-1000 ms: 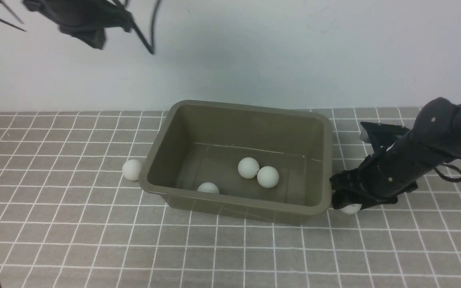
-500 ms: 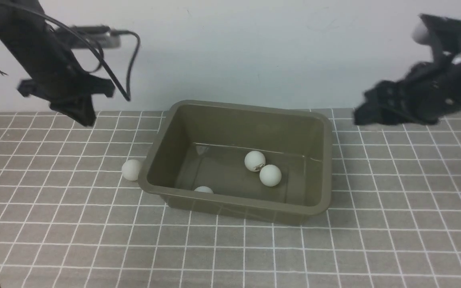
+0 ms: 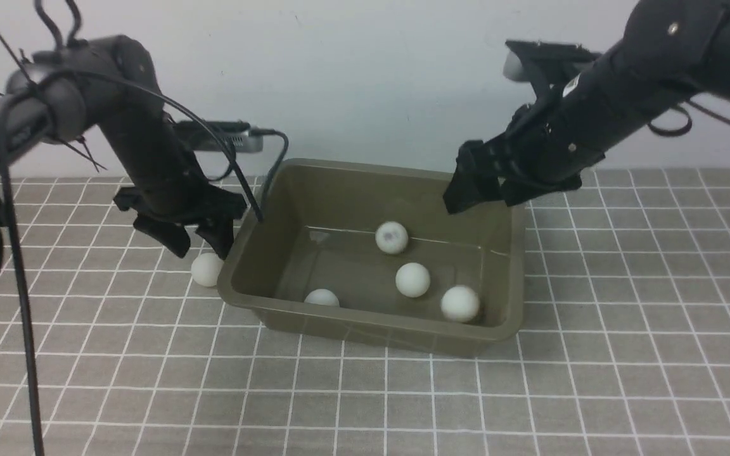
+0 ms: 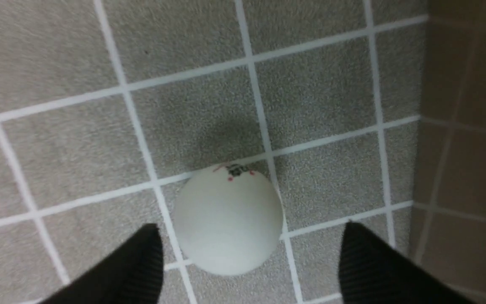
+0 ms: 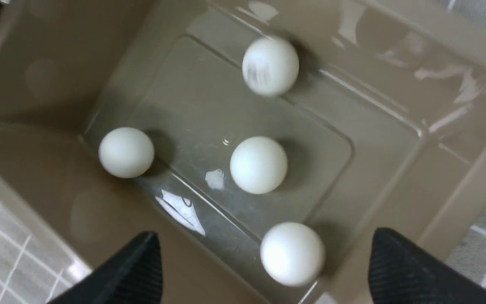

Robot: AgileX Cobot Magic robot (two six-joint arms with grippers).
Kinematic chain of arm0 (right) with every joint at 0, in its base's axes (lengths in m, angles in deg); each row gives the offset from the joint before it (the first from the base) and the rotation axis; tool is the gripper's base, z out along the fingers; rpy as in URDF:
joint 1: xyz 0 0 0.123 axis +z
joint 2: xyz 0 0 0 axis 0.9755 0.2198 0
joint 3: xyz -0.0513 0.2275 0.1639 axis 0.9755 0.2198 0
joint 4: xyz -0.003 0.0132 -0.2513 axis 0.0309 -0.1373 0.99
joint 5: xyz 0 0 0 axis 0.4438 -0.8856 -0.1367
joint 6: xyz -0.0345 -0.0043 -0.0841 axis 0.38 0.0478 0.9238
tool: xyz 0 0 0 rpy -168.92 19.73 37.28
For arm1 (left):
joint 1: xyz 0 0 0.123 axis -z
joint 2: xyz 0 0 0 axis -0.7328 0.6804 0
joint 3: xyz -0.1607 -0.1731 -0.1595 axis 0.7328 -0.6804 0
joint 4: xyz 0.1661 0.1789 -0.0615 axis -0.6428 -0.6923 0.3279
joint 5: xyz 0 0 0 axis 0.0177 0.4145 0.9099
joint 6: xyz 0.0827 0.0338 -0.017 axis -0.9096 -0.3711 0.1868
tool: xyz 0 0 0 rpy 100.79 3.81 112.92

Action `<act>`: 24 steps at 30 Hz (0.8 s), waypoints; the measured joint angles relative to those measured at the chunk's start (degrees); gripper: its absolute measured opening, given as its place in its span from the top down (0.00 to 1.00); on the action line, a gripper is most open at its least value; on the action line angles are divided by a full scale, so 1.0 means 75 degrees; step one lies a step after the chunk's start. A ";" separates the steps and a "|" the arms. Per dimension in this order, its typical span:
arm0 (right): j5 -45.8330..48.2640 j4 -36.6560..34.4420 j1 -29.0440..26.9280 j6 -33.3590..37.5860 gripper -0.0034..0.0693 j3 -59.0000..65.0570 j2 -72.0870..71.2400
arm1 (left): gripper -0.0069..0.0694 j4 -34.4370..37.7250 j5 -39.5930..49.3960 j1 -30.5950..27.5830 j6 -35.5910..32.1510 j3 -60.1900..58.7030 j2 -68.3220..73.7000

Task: Put the table tennis balls into the box on the grey coffee tablecloth.
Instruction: 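Reach for and grasp a ping pong ball on the table beside the basket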

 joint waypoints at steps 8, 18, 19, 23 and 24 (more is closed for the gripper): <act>0.0457 0.0650 0.0000 0.0003 0.21 -0.0218 -0.1523 | 0.24 -0.0077 -0.0022 0.0009 0.0000 0.0000 0.0476; 0.1283 0.2705 0.0000 -0.0791 0.27 -0.0231 -0.3525 | 0.44 -0.0207 -0.0023 0.0009 -0.0009 0.0348 0.0405; 0.1462 0.2951 0.0000 -0.1033 0.29 -0.0231 -0.3668 | 0.44 -0.0341 -0.0023 0.0009 -0.0002 0.0467 0.0269; 0.1742 0.3655 -0.0007 -0.1710 0.46 -0.0219 -0.4332 | 0.44 -0.0869 -0.0009 0.0009 0.0286 0.0820 -0.0640; 0.1749 0.3730 -0.0007 -0.1764 0.49 -0.0198 -0.4456 | 0.44 -0.0891 -0.0009 0.0009 0.0313 0.0866 -0.0810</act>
